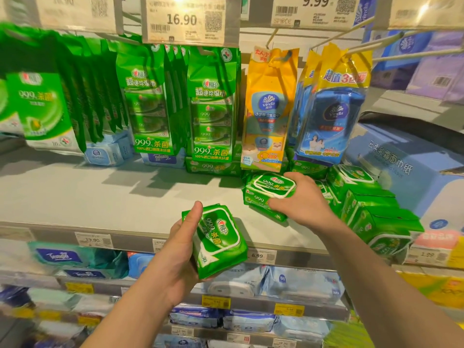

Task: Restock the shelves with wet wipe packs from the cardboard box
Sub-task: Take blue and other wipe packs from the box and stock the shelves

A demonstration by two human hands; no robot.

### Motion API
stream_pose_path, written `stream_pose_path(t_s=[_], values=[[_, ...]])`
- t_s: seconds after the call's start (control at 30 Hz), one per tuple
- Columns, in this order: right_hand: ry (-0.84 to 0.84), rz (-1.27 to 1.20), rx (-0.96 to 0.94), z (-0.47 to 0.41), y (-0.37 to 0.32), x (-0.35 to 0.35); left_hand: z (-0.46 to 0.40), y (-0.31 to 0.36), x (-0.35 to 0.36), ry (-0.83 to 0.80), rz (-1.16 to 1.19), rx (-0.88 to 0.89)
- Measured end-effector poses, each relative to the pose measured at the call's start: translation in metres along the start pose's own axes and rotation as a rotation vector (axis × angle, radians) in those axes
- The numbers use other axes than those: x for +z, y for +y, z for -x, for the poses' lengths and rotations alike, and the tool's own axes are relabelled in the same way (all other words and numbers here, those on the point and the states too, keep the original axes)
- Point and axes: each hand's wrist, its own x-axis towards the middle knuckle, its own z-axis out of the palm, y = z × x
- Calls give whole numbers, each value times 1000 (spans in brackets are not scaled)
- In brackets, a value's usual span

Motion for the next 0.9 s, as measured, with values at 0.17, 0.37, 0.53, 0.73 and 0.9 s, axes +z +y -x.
stream_pose_path(t_s=[0.17, 0.37, 0.53, 0.73, 0.9], values=[[78, -87, -20, -14, 13, 14, -1, 2, -6, 1, -6, 3], [132, -130, -36, -20, 30, 26, -2, 4, -9, 10, -23, 32], [119, -108, -37, -31, 31, 25, -1, 6, -5, 0, -6, 113], [138, -31, -18, -40, 26, 24, -5, 10, 0, 6, 66, 127], [171, -20, 31, -47, 25, 30, -12, 9, 4, 10, 65, 126]])
